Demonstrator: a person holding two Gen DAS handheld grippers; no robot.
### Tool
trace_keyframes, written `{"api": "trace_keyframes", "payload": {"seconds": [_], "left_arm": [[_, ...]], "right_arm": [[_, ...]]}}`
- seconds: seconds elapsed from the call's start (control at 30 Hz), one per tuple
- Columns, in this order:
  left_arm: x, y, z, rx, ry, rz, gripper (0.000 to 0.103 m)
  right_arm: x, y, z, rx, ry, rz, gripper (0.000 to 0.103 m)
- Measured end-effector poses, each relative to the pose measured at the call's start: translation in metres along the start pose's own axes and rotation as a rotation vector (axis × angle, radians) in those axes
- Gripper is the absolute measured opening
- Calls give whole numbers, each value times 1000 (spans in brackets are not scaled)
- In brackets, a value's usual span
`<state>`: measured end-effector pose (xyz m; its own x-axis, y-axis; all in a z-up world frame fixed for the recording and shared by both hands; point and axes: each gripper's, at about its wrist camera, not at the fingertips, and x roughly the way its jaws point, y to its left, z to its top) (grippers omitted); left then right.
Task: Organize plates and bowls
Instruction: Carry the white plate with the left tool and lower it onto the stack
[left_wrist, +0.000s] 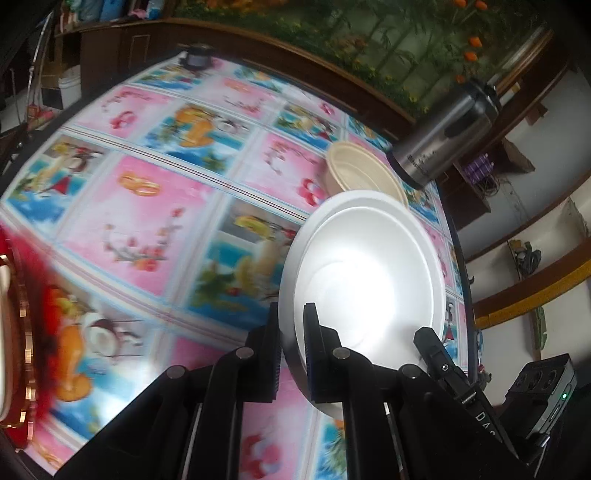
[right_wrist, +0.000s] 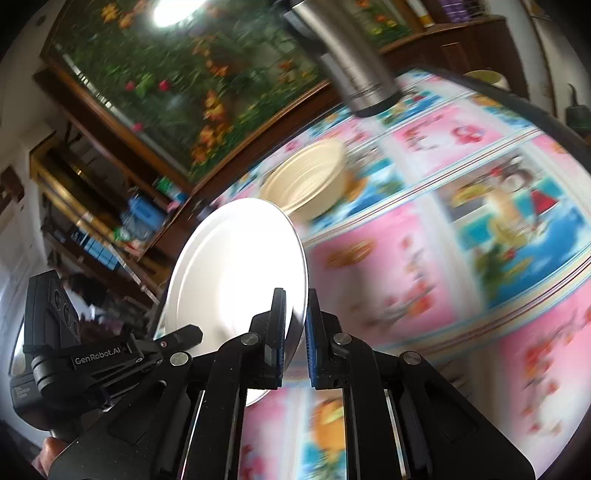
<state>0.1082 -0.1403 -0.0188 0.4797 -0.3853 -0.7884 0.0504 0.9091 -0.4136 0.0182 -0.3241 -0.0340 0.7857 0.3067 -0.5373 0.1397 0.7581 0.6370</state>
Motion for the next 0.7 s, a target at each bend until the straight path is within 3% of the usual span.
{"api": "trace_keyframes", "payload": {"seconds": [0.23,0.43,0.7], "left_arm": [[-60,66,-5,-48,-104,38,9],[-116,128,-14,-106,-198,108,9],[-165,196,-31,-183,-246,192,9]], "right_arm": [[11,74,-29,-113,51,64,9],[36,139,-58,-190,147,154,9],[66,213,-105,-309,252,229,9]]}}
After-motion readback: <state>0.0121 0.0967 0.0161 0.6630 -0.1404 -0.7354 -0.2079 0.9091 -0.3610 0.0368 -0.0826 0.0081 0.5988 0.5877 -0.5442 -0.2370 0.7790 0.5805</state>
